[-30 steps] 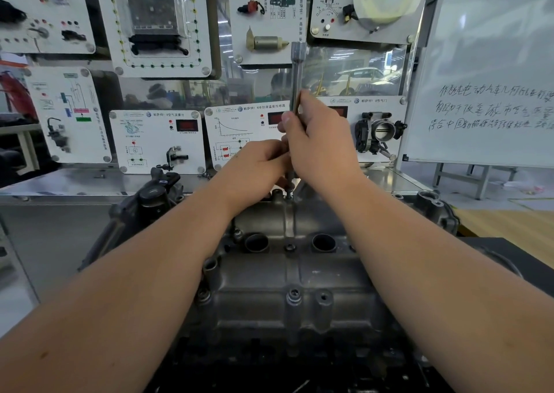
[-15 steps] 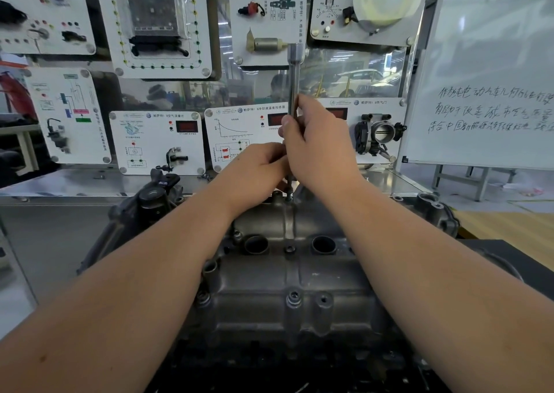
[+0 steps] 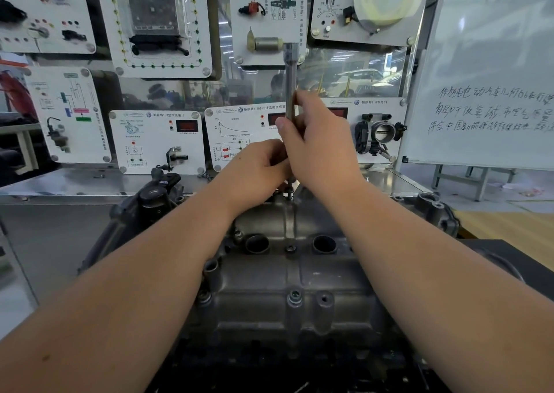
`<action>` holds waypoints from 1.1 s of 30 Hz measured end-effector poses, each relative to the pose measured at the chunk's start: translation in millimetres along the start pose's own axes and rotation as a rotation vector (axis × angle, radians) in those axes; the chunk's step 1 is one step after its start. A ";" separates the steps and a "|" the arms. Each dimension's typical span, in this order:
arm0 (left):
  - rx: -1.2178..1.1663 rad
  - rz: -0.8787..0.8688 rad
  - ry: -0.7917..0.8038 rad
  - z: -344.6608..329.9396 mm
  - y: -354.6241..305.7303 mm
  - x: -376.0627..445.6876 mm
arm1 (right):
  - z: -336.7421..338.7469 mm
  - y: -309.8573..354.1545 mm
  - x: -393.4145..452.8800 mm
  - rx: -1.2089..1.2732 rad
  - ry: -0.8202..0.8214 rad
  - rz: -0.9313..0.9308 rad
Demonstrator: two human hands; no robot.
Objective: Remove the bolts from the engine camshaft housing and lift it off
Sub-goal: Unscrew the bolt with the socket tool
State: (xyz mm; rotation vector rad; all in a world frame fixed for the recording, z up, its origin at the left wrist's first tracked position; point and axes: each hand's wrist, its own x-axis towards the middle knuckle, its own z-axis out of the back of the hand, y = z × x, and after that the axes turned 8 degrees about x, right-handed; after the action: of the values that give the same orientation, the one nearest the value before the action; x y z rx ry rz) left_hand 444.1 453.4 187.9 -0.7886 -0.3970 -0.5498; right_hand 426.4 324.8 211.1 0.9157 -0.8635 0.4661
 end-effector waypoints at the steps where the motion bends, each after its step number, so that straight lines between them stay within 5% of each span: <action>1: -0.008 0.008 0.001 -0.3 0.2 -0.3 | 0.5 -0.5 0.8 -0.013 0.004 -0.007; 33: 0.027 0.015 -0.021 2.2 -2.3 -1.2 | 3.1 2.0 -0.2 0.021 0.030 0.012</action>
State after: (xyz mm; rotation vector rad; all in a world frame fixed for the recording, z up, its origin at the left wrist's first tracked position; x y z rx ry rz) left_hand 441.5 454.1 190.0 -0.7717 -0.4170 -0.5216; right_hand 423.5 323.3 212.9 0.9208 -0.8392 0.4990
